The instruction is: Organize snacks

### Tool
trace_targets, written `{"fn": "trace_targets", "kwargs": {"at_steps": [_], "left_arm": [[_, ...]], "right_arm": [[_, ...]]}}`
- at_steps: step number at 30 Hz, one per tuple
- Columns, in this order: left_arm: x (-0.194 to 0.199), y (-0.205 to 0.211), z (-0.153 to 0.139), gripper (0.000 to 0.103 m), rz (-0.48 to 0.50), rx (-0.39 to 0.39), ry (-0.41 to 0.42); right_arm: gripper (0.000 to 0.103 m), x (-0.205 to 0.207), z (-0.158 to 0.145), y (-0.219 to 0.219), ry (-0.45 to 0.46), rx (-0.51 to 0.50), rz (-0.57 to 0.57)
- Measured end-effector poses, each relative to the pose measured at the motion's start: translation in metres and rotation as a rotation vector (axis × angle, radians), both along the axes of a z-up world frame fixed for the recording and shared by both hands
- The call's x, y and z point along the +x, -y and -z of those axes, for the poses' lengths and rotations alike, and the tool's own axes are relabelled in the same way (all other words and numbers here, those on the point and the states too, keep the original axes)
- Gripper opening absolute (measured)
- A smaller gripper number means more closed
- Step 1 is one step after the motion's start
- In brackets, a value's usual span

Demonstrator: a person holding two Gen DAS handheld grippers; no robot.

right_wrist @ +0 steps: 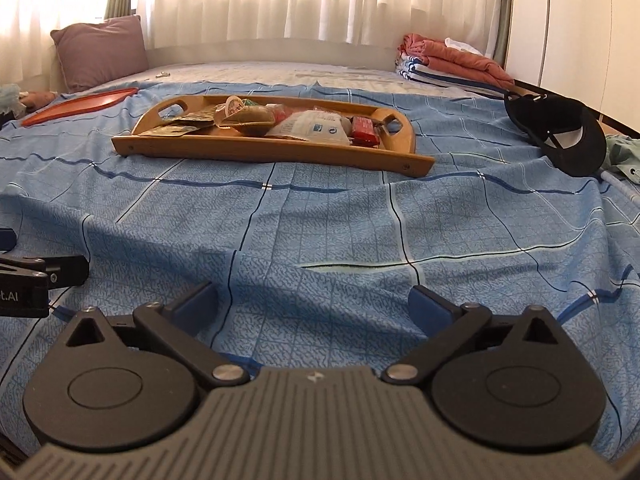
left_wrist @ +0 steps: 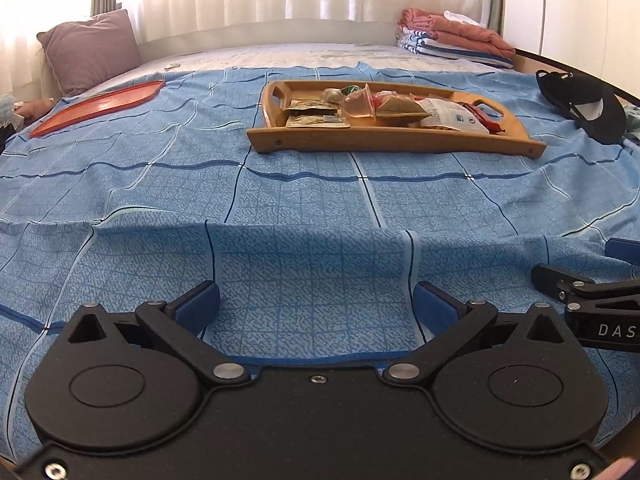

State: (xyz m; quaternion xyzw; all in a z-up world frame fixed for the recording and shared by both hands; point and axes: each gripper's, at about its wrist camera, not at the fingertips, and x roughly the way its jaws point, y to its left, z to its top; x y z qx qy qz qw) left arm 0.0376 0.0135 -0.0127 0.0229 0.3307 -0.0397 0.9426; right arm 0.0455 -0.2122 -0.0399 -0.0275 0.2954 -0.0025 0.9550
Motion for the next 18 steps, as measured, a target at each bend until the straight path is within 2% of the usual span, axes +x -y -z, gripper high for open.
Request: {"fn": "trace_targets", "kwargs": {"at_steps": [18], "left_arm": [[0.0024,0.0015,-0.0006,0.103,-0.032,-0.001,-0.006]], "right_arm": [[0.103,0.0044,0.0006,-0.0007,-0.034,-0.011,-0.012]]}}
